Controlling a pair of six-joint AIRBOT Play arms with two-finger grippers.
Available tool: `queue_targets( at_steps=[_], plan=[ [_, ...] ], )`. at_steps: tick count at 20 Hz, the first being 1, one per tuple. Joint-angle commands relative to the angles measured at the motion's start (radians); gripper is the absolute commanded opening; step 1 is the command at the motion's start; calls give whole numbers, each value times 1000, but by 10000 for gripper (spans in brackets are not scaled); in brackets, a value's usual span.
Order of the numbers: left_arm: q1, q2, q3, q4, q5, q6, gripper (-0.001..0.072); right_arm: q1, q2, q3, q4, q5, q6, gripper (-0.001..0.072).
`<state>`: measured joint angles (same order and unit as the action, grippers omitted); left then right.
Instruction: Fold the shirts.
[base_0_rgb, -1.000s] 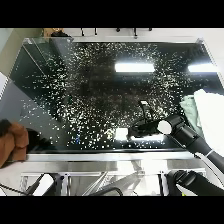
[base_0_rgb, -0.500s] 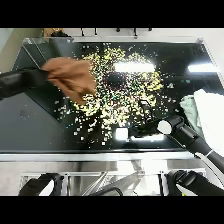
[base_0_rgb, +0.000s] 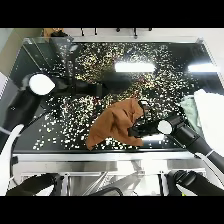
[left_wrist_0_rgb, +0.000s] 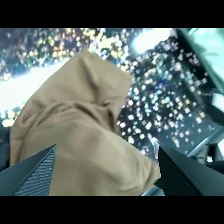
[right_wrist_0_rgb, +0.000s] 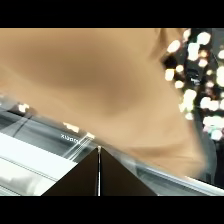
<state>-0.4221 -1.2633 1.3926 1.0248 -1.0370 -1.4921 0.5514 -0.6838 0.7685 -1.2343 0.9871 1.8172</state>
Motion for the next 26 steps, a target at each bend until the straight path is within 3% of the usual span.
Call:
queue_targets(
  at_steps=[1, 2, 3, 4, 7, 11, 15, 17, 26],
  plan=[
    [61, -79, 76, -4, -181, -9, 681, -43, 9, 51, -4, 62, -68, 34],
    [101, -77, 94, -4, -258, -9, 681, -77, 10, 79, -4, 93, -82, 106],
    [138, -69, 92, -3, -336, -9, 681, -121, 11, 107, -4, 126, -104, 346],
    [163, -53, 63, -4, -391, -9, 681, -164, 11, 123, -4, 151, -137, 430],
    [174, 44, -176, 18, -410, -3, 681, -298, 1, 126, -3, 193, -207, 431],
    [159, 201, -586, 29, -187, 0, 681, -317, -42, 94, 9, 208, -291, 444],
    [161, 283, -838, 26, 35, 0, 680, -264, -114, 18, 51, 183, -419, 450],
    [160, 290, -899, 19, 98, 0, 680, -253, -170, 11, 75, 156, -481, 626],
    [158, 232, -932, -64, 197, 45, 669, -249, -348, 11, 376, 60, -772, 617]
  ],
)
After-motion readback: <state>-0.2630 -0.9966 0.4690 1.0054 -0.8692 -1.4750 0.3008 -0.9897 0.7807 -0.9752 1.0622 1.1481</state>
